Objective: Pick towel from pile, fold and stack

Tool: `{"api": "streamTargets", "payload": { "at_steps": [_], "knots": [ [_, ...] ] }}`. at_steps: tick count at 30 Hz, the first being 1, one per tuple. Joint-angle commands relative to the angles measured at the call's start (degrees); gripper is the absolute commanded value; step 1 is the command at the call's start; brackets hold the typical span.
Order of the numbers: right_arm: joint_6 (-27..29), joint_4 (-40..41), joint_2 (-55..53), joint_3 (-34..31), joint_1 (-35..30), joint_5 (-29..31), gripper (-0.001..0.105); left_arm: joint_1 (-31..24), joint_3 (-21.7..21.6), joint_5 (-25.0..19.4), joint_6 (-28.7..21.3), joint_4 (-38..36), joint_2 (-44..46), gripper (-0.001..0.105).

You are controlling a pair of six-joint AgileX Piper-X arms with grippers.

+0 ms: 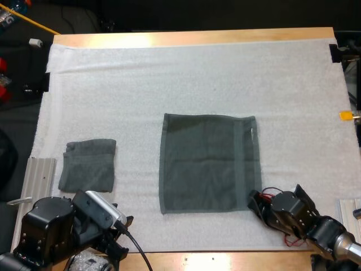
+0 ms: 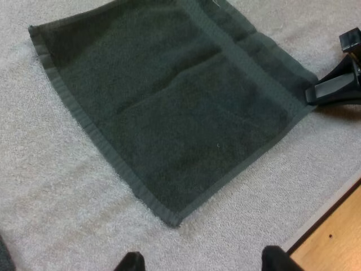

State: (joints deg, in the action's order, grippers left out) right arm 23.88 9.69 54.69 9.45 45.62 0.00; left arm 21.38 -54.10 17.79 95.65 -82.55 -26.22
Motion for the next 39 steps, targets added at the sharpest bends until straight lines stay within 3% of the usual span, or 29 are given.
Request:
{"api": "streamTargets", "payload": {
  "at_steps": [1, 6, 10, 17, 27, 34, 39],
  "knots": [
    [1.26, -0.08, -0.04, 0.61, -0.32, -0.26, 0.000, -0.04, 0.03, 0.46, 0.03, -0.02, 0.20, 0.043],
    [3.95, 2.33, -0.58, 1.86, 1.02, 0.00, 0.000, -0.04, 0.03, 0.46, -0.72, 3.65, 0.20, 0.043],
    [9.37, 11.29, -0.57, 6.28, 2.51, 2.75, 0.000, -0.04, 0.68, 0.89, 1.78, 8.12, -0.84, 0.043],
    [13.40, 19.21, -0.47, 10.45, 2.66, 4.53, 0.000, -0.04, 6.99, 8.03, 3.93, 11.30, -8.07, 0.043],
    [13.66, 21.09, -0.47, 10.44, 2.66, 4.09, 0.000, -0.04, 13.76, 9.13, 8.70, 17.96, -23.27, 0.043],
    [13.66, 21.09, -0.47, 10.44, 2.66, 4.09, 0.000, 0.25, 13.96, 9.50, 8.43, 21.08, -34.40, 0.043],
    [13.66, 21.09, -0.47, 10.44, 2.66, 4.09, 0.000, 4.11, 13.96, 9.39, 2.86, 23.15, -41.13, 0.043]
  ]
}}
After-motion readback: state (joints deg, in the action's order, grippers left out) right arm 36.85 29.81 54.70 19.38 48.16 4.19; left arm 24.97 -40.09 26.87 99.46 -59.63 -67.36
